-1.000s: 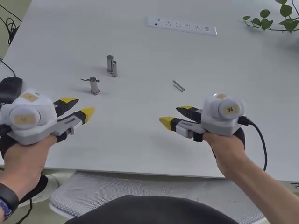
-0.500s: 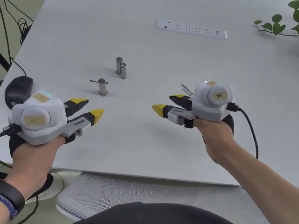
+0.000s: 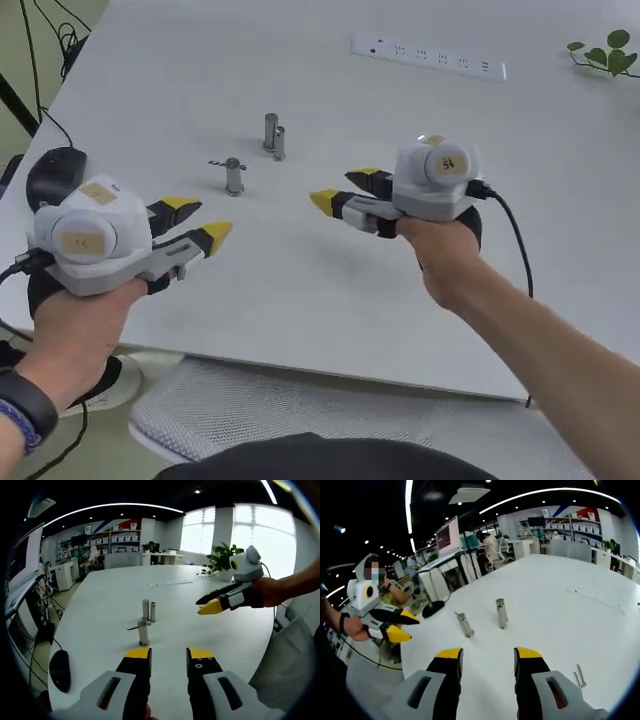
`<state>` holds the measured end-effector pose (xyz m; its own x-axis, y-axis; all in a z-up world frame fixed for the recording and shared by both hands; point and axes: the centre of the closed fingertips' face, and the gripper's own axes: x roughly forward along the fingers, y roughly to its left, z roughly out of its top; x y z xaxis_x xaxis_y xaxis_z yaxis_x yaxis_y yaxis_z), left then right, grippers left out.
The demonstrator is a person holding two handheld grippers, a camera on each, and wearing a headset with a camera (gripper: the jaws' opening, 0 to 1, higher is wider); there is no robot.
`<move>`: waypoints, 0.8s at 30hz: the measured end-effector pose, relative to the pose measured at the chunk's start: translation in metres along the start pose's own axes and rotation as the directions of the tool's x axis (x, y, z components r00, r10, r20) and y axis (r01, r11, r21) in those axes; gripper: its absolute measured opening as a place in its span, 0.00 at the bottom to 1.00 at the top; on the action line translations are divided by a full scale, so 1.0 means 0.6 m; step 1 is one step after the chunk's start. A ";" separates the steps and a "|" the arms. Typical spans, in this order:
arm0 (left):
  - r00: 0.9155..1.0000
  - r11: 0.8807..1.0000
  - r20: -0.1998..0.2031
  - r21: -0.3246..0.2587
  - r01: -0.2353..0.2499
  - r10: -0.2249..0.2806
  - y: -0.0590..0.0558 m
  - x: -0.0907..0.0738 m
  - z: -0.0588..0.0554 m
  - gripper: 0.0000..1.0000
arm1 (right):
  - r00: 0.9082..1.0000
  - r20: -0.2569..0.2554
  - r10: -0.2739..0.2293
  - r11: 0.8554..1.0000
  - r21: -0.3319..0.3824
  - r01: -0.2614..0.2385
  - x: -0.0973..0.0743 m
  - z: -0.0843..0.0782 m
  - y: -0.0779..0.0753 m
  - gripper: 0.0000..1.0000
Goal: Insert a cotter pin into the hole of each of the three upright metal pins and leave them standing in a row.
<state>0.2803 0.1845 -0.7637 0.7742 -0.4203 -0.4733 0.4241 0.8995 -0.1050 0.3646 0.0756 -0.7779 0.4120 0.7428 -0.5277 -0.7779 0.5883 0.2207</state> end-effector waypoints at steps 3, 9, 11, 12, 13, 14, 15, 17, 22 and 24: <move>1.000 1.000 0.001 -0.002 0.001 -0.001 -0.001 -0.001 0.000 0.26 | 1.000 0.001 0.005 1.000 0.003 -0.005 0.015 0.006 -0.002 0.43; 1.000 1.000 0.008 -0.004 0.000 0.000 0.000 -0.002 0.005 0.26 | 1.000 0.004 0.012 1.000 0.010 -0.012 0.039 0.015 -0.001 0.43; 1.000 1.000 0.010 -0.004 -0.001 0.001 0.001 -0.002 0.008 0.26 | 1.000 0.007 0.011 1.000 0.013 -0.011 0.045 0.020 -0.003 0.43; 1.000 1.000 0.012 -0.005 -0.002 0.002 0.001 -0.003 0.010 0.26 | 1.000 0.009 0.011 1.000 0.014 -0.011 0.048 0.022 -0.003 0.43; 1.000 1.000 0.013 -0.008 -0.001 0.001 0.001 -0.003 0.011 0.26 | 1.000 0.010 0.011 1.000 0.014 -0.011 0.051 0.024 -0.004 0.43; 1.000 1.000 0.014 -0.010 -0.001 0.001 0.002 -0.003 0.012 0.26 | 1.000 0.009 0.010 1.000 0.013 -0.010 0.054 0.025 -0.005 0.43; 1.000 1.000 0.014 -0.010 -0.002 0.002 0.002 -0.003 0.012 0.26 | 1.000 0.008 0.009 1.000 0.015 -0.009 0.060 0.028 -0.007 0.43; 1.000 1.000 0.014 -0.013 -0.003 0.003 0.004 -0.004 0.012 0.26 | 1.000 0.011 0.009 1.000 0.018 -0.010 0.075 0.034 -0.014 0.43; 1.000 1.000 0.011 -0.018 -0.008 0.008 0.006 -0.006 0.011 0.26 | 1.000 0.011 0.004 1.000 0.024 -0.004 0.100 0.039 -0.026 0.42; 1.000 1.000 0.012 -0.021 -0.010 0.010 0.007 -0.007 0.011 0.26 | 1.000 0.011 0.003 0.999 0.038 -0.003 0.109 0.037 -0.029 0.42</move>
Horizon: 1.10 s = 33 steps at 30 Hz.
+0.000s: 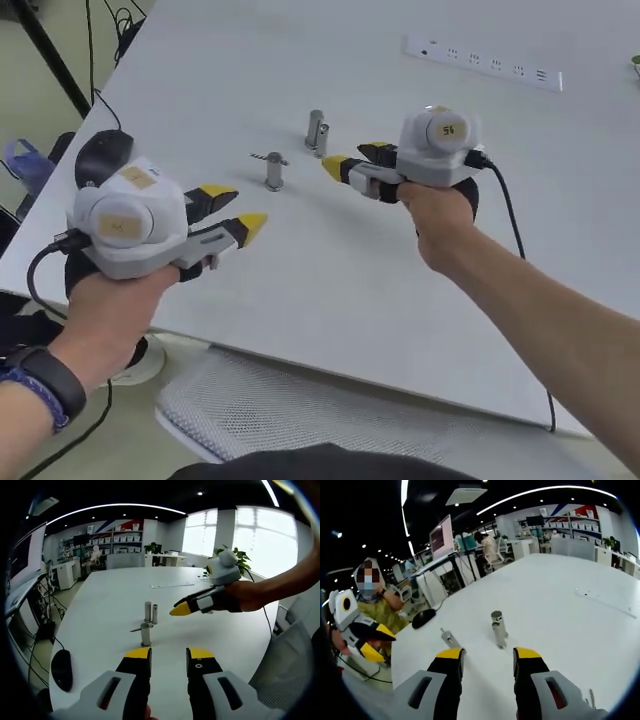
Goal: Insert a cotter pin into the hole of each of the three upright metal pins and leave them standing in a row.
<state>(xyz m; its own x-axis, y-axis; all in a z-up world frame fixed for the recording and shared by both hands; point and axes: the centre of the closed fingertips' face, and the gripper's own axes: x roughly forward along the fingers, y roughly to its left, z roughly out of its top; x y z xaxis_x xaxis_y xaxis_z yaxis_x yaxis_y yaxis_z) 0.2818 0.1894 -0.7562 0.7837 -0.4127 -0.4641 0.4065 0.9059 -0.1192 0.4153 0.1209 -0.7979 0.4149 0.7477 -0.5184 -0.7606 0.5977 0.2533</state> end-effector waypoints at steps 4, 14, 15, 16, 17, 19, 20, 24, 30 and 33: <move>1.000 1.000 0.001 -0.004 -0.007 0.007 0.003 -0.002 0.000 0.26 | 1.000 -0.003 -0.004 1.000 0.007 0.004 0.015 -0.005 -0.004 0.42; 1.000 1.000 -0.002 -0.013 0.000 0.000 -0.002 -0.004 -0.002 0.26 | 1.000 0.006 -0.030 0.999 0.033 0.030 0.048 -0.010 -0.022 0.38; 1.000 1.000 -0.003 -0.014 0.000 0.000 -0.002 -0.004 -0.002 0.26 | 1.000 0.008 -0.030 0.999 0.036 0.029 0.051 -0.009 -0.022 0.38; 1.000 1.000 -0.004 -0.013 0.000 0.000 -0.002 -0.004 -0.002 0.26 | 0.999 0.013 -0.031 0.999 0.038 0.030 0.053 -0.008 -0.023 0.37; 1.000 1.000 -0.005 -0.014 0.000 0.000 -0.002 -0.005 -0.003 0.26 | 0.999 0.020 -0.031 0.999 0.037 0.031 0.057 -0.006 -0.023 0.36; 1.000 1.000 -0.007 -0.016 -0.003 0.003 -0.001 -0.006 -0.004 0.26 | 0.999 0.030 -0.031 0.999 0.036 0.030 0.062 -0.003 -0.023 0.34; 1.000 1.000 -0.008 -0.018 -0.002 0.002 -0.001 -0.007 -0.005 0.26 | 0.999 0.032 -0.033 0.999 0.037 0.031 0.064 -0.003 -0.024 0.34; 1.000 1.000 -0.014 -0.020 -0.007 0.007 0.004 -0.011 -0.009 0.26 | 0.999 0.033 -0.035 0.999 0.041 0.034 0.073 -0.004 -0.027 0.33; 1.000 0.999 -0.019 -0.030 -0.017 0.016 0.009 -0.016 -0.013 0.26 | 0.999 0.040 -0.032 0.999 0.041 0.030 0.085 -0.003 -0.031 0.30; 1.000 0.999 -0.021 -0.033 -0.017 0.016 0.008 -0.017 -0.013 0.26 | 0.999 0.042 -0.032 0.999 0.041 0.031 0.090 -0.002 -0.033 0.28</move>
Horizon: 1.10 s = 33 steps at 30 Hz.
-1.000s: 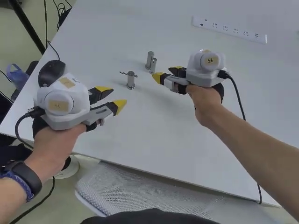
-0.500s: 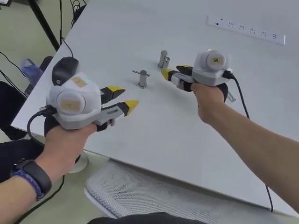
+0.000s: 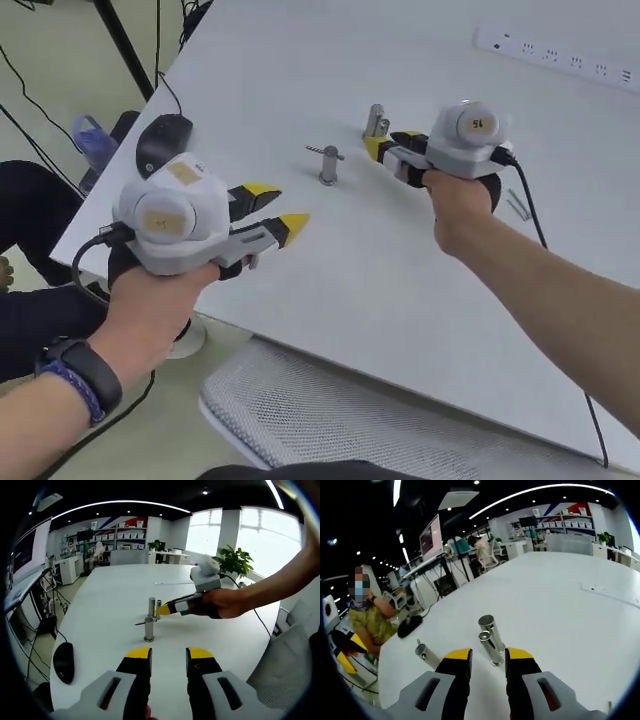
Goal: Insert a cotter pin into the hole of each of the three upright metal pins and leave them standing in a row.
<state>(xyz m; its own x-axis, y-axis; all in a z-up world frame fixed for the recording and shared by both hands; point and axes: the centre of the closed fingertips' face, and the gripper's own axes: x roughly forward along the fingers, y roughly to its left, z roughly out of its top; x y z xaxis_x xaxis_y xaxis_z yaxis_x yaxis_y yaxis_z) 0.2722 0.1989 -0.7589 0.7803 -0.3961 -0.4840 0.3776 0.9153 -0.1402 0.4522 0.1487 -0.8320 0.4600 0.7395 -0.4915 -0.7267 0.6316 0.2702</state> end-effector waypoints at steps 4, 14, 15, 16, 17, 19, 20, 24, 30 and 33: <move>1.000 1.000 -0.001 -0.002 0.001 -0.001 0.001 0.000 0.001 0.26 | 1.000 -0.002 0.001 1.000 -0.013 -0.001 0.005 -0.001 -0.001 0.25; 1.000 1.000 -0.002 -0.004 0.001 -0.001 0.007 0.001 0.006 0.25 | 1.000 0.010 -0.012 0.999 -0.037 0.013 0.012 0.005 -0.008 0.18; 1.000 1.000 -0.004 -0.004 0.000 0.000 0.008 0.001 0.006 0.25 | 1.000 0.013 -0.012 0.999 -0.040 0.012 0.011 0.007 -0.007 0.17; 1.000 1.000 -0.005 -0.002 0.000 0.000 0.008 0.001 0.005 0.25 | 1.000 0.014 -0.012 0.999 -0.041 0.012 0.011 0.008 -0.007 0.16; 1.000 1.000 -0.006 -0.004 0.001 -0.001 0.009 0.001 0.005 0.25 | 1.000 0.015 -0.013 0.999 -0.045 0.013 0.011 0.009 -0.006 0.16; 1.000 1.000 -0.009 -0.003 0.002 -0.002 0.008 0.001 0.003 0.25 | 1.000 0.014 -0.008 0.999 -0.052 0.009 0.012 0.009 -0.003 0.15; 1.000 1.000 -0.011 -0.003 0.002 -0.002 0.009 0.001 0.003 0.25 | 1.000 0.013 -0.006 0.998 -0.055 0.007 0.012 0.009 -0.003 0.14; 1.000 1.000 -0.015 -0.006 0.003 -0.003 0.008 0.002 0.000 0.25 | 1.000 0.012 -0.014 0.997 -0.077 0.015 0.013 0.009 -0.007 0.13; 1.000 1.000 -0.019 -0.003 0.005 -0.005 0.007 0.004 -0.001 0.25 | 1.000 0.011 -0.021 0.993 -0.120 0.022 0.012 0.010 -0.008 0.12; 1.000 1.000 -0.019 -0.003 0.005 -0.005 0.007 0.005 0.000 0.25 | 1.000 0.012 -0.028 0.990 -0.141 0.029 0.009 0.011 -0.006 0.11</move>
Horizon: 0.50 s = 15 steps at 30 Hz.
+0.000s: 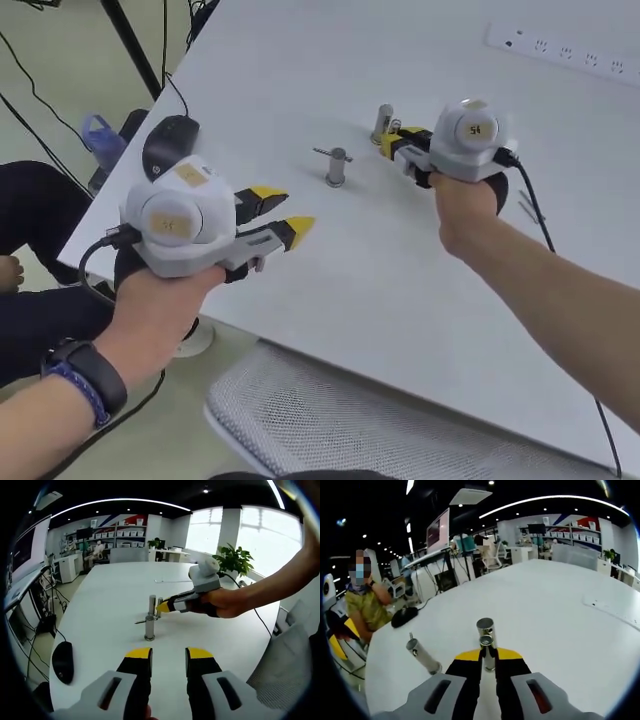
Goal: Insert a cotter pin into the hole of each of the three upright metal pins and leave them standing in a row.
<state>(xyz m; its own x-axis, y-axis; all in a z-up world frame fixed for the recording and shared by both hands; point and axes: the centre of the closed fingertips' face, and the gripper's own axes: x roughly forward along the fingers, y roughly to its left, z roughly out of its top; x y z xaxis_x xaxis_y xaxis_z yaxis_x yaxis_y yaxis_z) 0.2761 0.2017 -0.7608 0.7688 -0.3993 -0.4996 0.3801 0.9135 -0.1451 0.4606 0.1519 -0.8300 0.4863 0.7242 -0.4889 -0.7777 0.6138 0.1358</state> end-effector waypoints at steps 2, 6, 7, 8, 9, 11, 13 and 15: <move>1.000 1.000 -0.001 0.001 0.002 -0.002 -0.001 0.001 0.000 0.25 | 1.000 0.000 -0.004 1.000 -0.009 0.004 -0.002 0.001 0.000 0.11; 1.000 1.000 -0.002 0.001 0.002 -0.002 -0.001 0.003 0.000 0.25 | 1.000 -0.003 -0.011 1.000 -0.026 0.011 -0.007 0.001 0.001 0.11; 1.000 1.000 -0.003 0.001 0.003 -0.003 -0.001 0.003 -0.001 0.25 | 1.000 -0.005 -0.014 0.999 -0.035 0.014 -0.008 0.001 0.001 0.11; 1.000 1.000 -0.004 0.003 0.002 -0.002 -0.002 0.003 -0.001 0.25 | 1.000 -0.006 -0.015 0.999 -0.038 0.015 -0.009 0.000 -0.001 0.11; 1.000 1.000 -0.004 0.004 0.003 -0.003 -0.002 0.003 -0.001 0.25 | 1.000 -0.006 -0.013 0.999 -0.038 0.013 -0.009 -0.001 -0.001 0.10; 1.000 1.000 -0.004 0.001 0.003 -0.003 -0.003 0.004 -0.001 0.25 | 1.000 -0.008 -0.015 0.999 -0.044 0.015 -0.007 -0.002 -0.005 0.10; 1.000 1.000 -0.005 0.004 0.004 -0.004 -0.004 0.004 -0.001 0.25 | 1.000 -0.009 -0.014 0.999 -0.047 0.013 -0.010 -0.003 -0.004 0.10; 1.000 1.000 -0.005 0.004 0.006 -0.006 -0.005 0.004 -0.001 0.25 | 1.000 -0.011 -0.010 0.999 -0.051 0.009 -0.012 -0.004 -0.002 0.10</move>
<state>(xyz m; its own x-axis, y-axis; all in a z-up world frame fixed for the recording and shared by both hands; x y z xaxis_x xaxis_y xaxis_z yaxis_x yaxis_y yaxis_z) 0.2764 0.1980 -0.7623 0.7639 -0.4046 -0.5027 0.3870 0.9106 -0.1449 0.4573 0.1452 -0.8286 0.4897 0.7146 -0.4995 -0.7923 0.6039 0.0871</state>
